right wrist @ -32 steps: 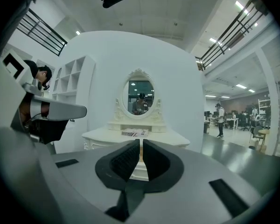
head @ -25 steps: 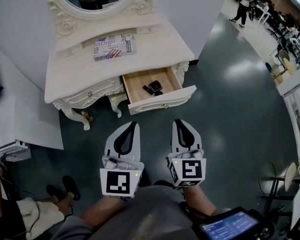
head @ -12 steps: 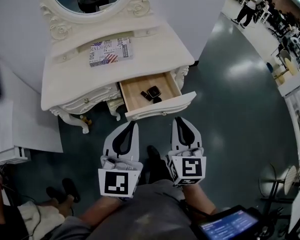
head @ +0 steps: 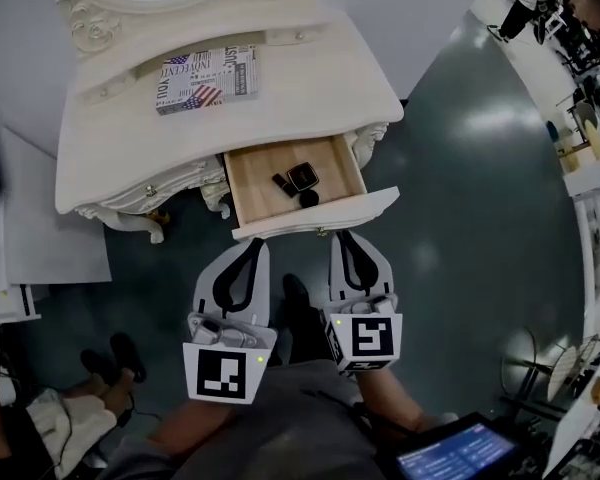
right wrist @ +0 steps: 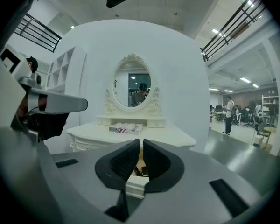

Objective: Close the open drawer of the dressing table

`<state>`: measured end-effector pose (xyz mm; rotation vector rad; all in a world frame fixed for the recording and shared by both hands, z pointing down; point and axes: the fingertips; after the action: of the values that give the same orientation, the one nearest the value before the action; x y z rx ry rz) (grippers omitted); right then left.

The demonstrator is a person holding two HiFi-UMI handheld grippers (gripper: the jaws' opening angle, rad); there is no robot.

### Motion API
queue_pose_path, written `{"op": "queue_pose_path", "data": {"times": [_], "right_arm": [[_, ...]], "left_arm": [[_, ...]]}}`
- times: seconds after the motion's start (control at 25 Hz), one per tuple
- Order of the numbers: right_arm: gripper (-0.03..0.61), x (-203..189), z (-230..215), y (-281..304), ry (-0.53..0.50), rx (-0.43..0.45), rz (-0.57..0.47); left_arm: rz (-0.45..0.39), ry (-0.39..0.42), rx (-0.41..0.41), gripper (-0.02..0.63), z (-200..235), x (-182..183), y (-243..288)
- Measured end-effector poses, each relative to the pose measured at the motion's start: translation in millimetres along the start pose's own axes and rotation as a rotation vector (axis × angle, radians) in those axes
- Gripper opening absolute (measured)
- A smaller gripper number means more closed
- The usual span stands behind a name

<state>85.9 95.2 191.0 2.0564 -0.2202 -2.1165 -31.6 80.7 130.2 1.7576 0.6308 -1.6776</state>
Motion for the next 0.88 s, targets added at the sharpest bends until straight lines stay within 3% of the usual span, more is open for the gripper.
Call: {"op": "queue_pose_path", "data": {"times": [0.44, 0.6, 0.88], "right_arm": [[0.016, -70.5, -5.0, 40.9, 0.004, 0.054, 0.142], [0.114, -101.2, -1.6, 47.4, 0.019, 0.071, 0.198], [0.118, -146.5, -1.6, 50.1, 0.028, 0.083, 0.276]], "left_arm": [[0.103, -0.068, 0.018, 0.015, 15.9, -58.0, 35.4], [0.136, -0.077, 0.019, 0.015, 17.2, -80.2, 40.2], [0.187, -0.107, 0.009, 0.015, 13.4, -111.1, 46.4]]}}
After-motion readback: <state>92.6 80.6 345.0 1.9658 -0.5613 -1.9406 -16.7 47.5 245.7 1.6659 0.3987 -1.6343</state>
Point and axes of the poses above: the fingertips, and each gripper's own axes: y forward along the fingers, z to its left, x out of its top, and after that the axes turned 3 degrees about -x, right-handed
